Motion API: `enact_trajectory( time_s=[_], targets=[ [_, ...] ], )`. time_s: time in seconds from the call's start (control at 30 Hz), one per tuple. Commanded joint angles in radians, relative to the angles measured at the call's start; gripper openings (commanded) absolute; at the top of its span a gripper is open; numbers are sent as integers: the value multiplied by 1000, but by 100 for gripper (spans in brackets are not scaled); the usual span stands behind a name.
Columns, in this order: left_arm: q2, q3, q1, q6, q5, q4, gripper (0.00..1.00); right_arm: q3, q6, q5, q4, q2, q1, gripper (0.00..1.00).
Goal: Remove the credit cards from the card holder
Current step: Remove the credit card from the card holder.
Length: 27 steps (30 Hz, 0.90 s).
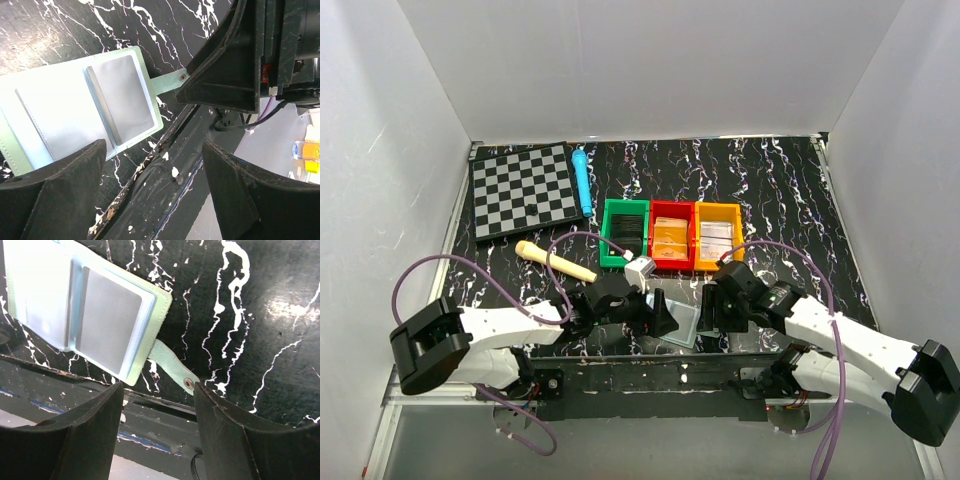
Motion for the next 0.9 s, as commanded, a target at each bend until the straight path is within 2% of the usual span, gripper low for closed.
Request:
enact_trajectory(
  time_s=[0.0, 0.27, 0.4, 0.6, 0.7, 0.8, 0.87],
  targets=[
    [-73, -12, -2, -7, -67, -39, 77, 10, 25, 70, -54, -30, -5, 67],
    [-73, -41, -2, -44, -74, -31, 77, -15, 27, 50, -53, -41, -8, 67],
    [-69, -53, -2, -62, -68, -8, 77, -33, 31, 13, 14, -29, -8, 60],
    [-49, -33, -2, -62, -62, -7, 77, -17, 27, -7, 33, 48, -8, 25],
    [-39, -21, -2, -67, -54, -11, 77, -24, 30, 0, 42, 37, -8, 9],
    [-23, -9, -2, -72, -22, -11, 77, -24, 28, 10, 36, 31, -10, 1],
    [-10, 7, -2, -70, -10, -34, 78, -23, 27, 12, 33, 33, -10, 1]
  ],
)
